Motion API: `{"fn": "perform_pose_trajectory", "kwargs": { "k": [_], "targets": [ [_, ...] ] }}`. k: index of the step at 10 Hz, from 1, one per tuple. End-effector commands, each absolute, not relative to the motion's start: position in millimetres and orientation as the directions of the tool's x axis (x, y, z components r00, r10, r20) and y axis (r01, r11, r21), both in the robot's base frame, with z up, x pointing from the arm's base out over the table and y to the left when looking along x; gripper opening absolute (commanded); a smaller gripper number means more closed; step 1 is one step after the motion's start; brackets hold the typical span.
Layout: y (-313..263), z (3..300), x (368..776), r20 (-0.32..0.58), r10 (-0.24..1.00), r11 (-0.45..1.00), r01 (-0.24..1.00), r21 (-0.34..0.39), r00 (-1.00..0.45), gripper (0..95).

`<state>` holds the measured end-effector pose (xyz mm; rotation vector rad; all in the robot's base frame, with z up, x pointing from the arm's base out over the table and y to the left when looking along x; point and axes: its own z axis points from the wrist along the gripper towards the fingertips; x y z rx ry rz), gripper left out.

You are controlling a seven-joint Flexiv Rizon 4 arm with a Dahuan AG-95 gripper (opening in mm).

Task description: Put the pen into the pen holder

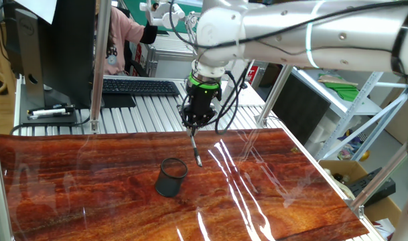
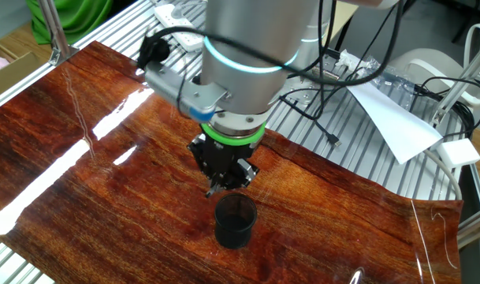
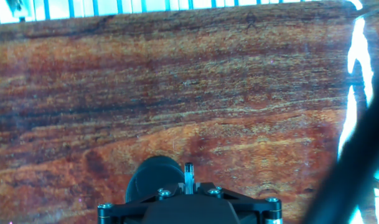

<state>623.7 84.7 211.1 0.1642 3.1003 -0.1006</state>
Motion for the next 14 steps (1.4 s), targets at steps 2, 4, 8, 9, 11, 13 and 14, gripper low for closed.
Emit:
{"fn": "perform_pose_trajectory", "kwargs": {
  "k": [2, 4, 8, 9, 11, 13, 14],
  "targets": [
    [84, 213, 635, -0.027, 0.093, 0.993, 0.094, -0.068, -0.995, 0.0],
    [84, 214, 640, -0.025, 0.092, 0.993, 0.093, -0.070, -0.995, 0.0],
    [88, 209, 648, -0.038, 0.109, 0.991, 0.112, -0.074, -0.993, 0.0],
    [87, 209, 651, -0.039, 0.107, 0.991, 0.110, -0.074, -0.993, 0.0],
    [86, 209, 654, -0.042, 0.108, 0.991, 0.111, -0.077, -0.993, 0.0],
    [85, 208, 656, -0.035, 0.114, 0.990, 0.117, -0.079, -0.993, 0.0],
    [85, 208, 656, -0.027, 0.125, 0.989, 0.127, -0.077, -0.992, 0.0]
  ]
}}
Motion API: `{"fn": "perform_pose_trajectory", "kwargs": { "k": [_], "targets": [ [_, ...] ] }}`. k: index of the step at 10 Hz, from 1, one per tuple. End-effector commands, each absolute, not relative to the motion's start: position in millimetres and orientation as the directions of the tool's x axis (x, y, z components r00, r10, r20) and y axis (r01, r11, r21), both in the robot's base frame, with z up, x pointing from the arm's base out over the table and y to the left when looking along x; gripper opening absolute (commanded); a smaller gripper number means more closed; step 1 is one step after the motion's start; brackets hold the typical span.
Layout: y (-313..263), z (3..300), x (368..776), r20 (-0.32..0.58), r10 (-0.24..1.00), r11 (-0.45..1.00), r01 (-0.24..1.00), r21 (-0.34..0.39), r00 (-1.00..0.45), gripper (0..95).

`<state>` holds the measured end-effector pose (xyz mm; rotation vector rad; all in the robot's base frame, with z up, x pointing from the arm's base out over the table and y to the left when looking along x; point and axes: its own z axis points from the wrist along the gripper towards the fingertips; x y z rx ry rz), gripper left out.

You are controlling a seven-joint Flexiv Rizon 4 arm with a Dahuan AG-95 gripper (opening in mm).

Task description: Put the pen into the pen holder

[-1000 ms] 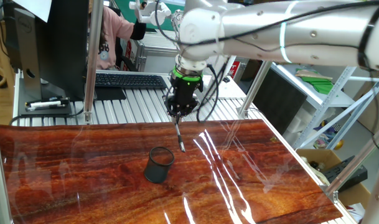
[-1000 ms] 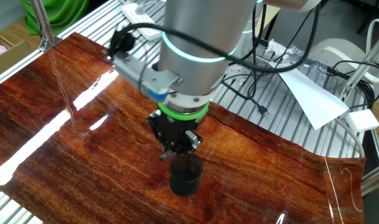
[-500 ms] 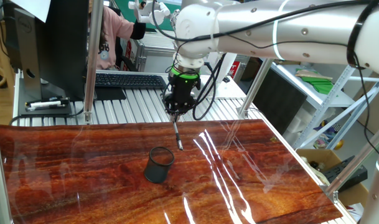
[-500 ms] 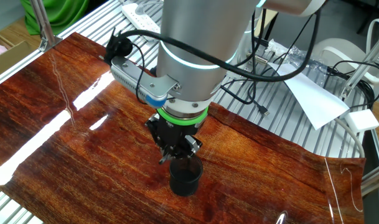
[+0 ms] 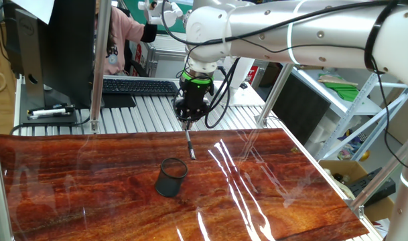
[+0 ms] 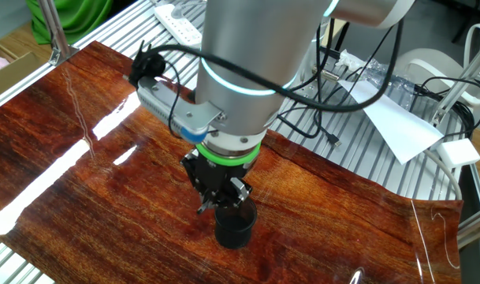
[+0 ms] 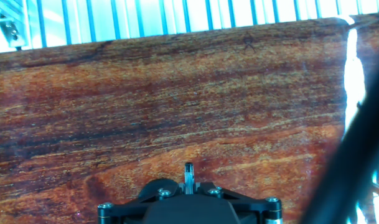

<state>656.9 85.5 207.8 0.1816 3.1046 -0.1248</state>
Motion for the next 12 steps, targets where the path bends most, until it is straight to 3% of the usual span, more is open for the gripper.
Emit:
{"fn": "perform_pose_trajectory", "kwargs": {
  "k": [1, 12],
  "targets": [
    [85.3, 208.2, 655.8, -0.025, 0.126, 0.989, 0.127, -0.079, -0.992, 0.0],
    [86.3, 206.1, 656.8, 0.003, 0.189, 0.979, 0.188, -0.082, -0.982, 0.0]
  ]
}}
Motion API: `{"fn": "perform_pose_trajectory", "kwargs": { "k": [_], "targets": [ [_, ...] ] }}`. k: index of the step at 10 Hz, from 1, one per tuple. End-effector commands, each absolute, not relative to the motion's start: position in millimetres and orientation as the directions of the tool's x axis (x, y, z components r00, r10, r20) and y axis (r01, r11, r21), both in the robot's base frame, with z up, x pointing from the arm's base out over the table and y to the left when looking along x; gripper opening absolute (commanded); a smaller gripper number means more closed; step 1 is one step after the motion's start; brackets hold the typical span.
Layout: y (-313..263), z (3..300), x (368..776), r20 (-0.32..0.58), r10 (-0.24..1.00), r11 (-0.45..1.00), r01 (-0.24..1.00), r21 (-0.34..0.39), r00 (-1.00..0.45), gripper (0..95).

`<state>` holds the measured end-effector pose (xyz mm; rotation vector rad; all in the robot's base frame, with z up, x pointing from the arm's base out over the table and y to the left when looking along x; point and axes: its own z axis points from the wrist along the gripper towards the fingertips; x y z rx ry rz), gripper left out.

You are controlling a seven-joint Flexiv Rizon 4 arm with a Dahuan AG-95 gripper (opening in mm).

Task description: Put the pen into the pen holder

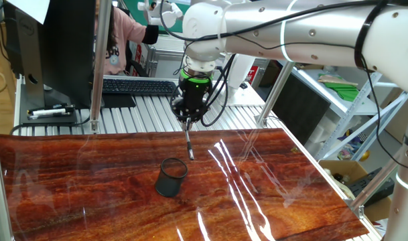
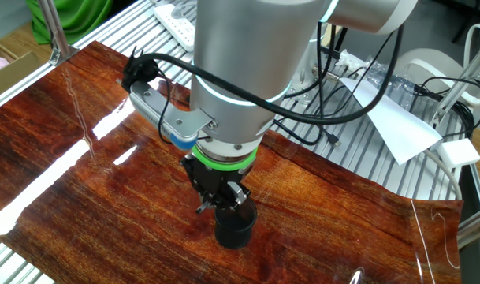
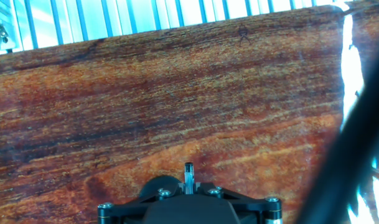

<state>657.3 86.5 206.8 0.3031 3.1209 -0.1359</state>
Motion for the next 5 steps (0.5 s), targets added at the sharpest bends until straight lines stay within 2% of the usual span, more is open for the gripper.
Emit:
{"fn": "perform_pose_trajectory", "kwargs": {
  "k": [1, 5],
  "targets": [
    [86.3, 206.1, 656.8, 0.018, 0.176, 0.981, 0.174, -0.087, -0.984, 0.0],
    [86.3, 206.1, 656.8, 0.030, 0.147, 0.986, 0.144, -0.085, -0.989, 0.0]
  ]
}}
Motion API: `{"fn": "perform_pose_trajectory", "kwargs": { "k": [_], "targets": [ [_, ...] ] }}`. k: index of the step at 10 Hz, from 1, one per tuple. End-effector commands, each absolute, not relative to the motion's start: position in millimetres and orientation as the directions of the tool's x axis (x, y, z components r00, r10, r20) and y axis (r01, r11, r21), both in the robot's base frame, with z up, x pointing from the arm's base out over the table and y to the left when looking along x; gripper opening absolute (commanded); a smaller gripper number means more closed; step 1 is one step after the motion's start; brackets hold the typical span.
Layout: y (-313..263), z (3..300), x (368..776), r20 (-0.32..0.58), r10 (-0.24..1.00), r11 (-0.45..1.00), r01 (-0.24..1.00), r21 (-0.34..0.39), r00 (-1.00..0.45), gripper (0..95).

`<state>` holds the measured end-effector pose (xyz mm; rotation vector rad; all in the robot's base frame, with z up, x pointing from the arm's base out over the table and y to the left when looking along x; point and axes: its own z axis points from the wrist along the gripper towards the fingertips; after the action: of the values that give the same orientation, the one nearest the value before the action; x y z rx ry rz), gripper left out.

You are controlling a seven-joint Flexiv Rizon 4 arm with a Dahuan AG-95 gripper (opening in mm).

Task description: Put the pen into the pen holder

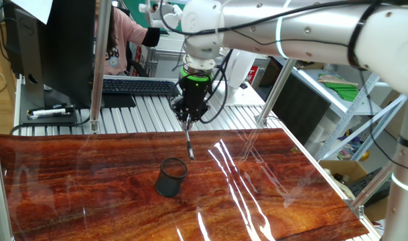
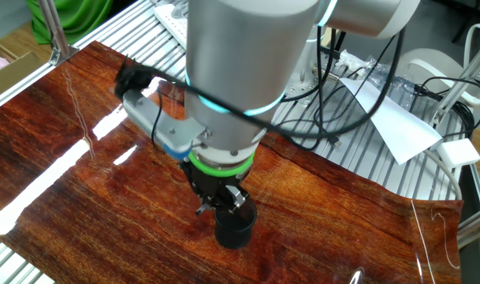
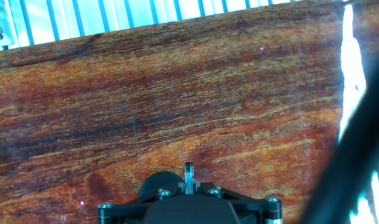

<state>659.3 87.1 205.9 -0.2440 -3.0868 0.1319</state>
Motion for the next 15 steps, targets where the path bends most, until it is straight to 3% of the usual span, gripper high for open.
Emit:
{"fn": "perform_pose_trajectory", "kwargs": {
  "k": [1, 15],
  "targets": [
    [86.3, 206.1, 656.8, 0.031, 0.128, 0.988, 0.125, -0.085, -0.991, 0.0],
    [86.9, 206.2, 657.6, -0.004, 0.138, 0.988, 0.138, -0.069, -0.990, 0.0]
  ]
}}
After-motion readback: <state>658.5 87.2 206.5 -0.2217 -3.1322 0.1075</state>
